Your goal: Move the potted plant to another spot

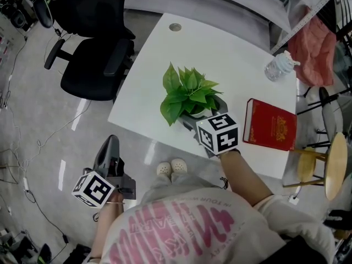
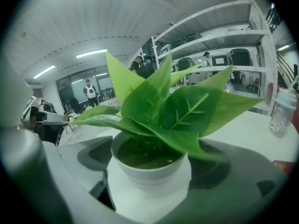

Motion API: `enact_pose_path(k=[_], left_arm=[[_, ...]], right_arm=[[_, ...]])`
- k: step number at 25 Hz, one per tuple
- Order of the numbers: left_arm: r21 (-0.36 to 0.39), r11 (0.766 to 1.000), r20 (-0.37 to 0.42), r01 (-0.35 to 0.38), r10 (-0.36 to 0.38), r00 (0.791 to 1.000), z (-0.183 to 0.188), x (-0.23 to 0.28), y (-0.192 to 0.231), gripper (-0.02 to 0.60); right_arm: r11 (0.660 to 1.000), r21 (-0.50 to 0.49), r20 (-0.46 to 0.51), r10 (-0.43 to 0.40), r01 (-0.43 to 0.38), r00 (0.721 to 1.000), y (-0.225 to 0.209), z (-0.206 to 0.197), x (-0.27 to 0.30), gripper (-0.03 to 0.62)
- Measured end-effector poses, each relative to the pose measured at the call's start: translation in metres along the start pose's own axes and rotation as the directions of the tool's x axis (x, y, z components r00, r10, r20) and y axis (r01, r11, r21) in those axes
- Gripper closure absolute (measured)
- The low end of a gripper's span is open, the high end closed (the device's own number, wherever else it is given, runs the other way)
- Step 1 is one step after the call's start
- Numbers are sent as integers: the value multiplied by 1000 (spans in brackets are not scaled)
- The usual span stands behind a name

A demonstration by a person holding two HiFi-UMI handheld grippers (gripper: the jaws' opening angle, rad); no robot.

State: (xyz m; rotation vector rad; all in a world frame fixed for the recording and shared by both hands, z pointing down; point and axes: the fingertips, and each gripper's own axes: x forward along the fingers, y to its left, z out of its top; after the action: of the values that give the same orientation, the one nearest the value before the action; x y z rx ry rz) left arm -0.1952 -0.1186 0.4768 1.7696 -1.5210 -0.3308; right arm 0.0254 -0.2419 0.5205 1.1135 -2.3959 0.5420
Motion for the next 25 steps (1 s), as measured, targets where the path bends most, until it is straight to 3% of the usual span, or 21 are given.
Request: enact_pose_path(k=[17, 25], left_arm=[[90, 995, -8, 45, -44, 999, 18, -5, -15, 578], [84, 996, -10, 40, -40, 999, 16, -8, -14, 578]], right_arm=[[999, -12, -93, -43, 42, 995, 4, -11, -4, 85], [999, -14, -105, -52, 51, 993, 5, -18, -8, 83]])
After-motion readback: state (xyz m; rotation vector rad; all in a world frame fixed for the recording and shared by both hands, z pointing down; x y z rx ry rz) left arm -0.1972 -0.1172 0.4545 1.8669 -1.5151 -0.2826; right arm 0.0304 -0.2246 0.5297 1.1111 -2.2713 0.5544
